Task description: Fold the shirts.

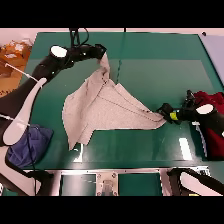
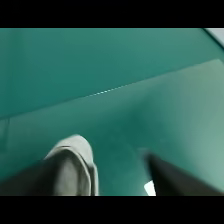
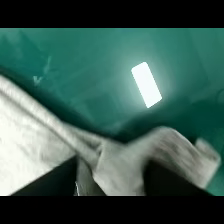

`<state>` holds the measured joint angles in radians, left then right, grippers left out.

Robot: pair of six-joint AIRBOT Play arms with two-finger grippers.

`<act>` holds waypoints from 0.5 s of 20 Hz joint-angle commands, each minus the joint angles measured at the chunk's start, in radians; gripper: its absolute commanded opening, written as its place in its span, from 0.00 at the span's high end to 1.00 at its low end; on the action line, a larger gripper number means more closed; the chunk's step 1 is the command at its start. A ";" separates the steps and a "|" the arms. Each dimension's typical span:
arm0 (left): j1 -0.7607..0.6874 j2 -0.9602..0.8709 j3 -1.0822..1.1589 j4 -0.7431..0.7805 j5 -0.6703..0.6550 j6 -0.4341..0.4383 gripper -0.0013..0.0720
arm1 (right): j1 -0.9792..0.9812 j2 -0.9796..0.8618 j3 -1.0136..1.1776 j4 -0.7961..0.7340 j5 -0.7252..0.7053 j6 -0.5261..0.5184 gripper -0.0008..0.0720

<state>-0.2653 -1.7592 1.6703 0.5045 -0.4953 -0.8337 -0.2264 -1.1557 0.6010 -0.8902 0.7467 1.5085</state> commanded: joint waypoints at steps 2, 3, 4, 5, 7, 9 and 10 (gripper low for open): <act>0.140 0.078 0.000 0.012 -0.304 -0.138 0.11 | -0.143 -0.064 0.213 -0.029 0.235 -0.055 0.31; 0.191 0.115 0.000 0.025 -0.389 -0.140 0.13 | -0.195 -0.056 0.263 -0.058 0.318 -0.055 0.31; 0.241 0.150 0.000 0.040 -0.468 -0.164 0.41 | -0.238 -0.045 0.293 -0.080 0.384 -0.055 0.31; 0.291 0.184 0.000 0.050 -0.548 -0.163 0.80 | -0.280 -0.028 0.300 -0.092 0.435 -0.055 0.31; 0.370 0.229 0.000 0.057 -0.667 -0.183 0.95 | -0.332 0.014 0.261 -0.099 0.451 -0.051 0.31; 0.430 0.247 0.000 0.080 -0.806 -0.240 0.95 | -0.355 0.041 0.177 -0.098 0.437 -0.051 0.31; 0.446 0.249 -0.001 0.118 -0.875 -0.267 0.95 | -0.354 0.040 0.127 -0.097 0.415 -0.051 0.31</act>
<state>0.0975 -1.5459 1.6699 0.5690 -1.1324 -1.0264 -0.5365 -1.1393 0.7979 -0.9745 1.1343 1.4590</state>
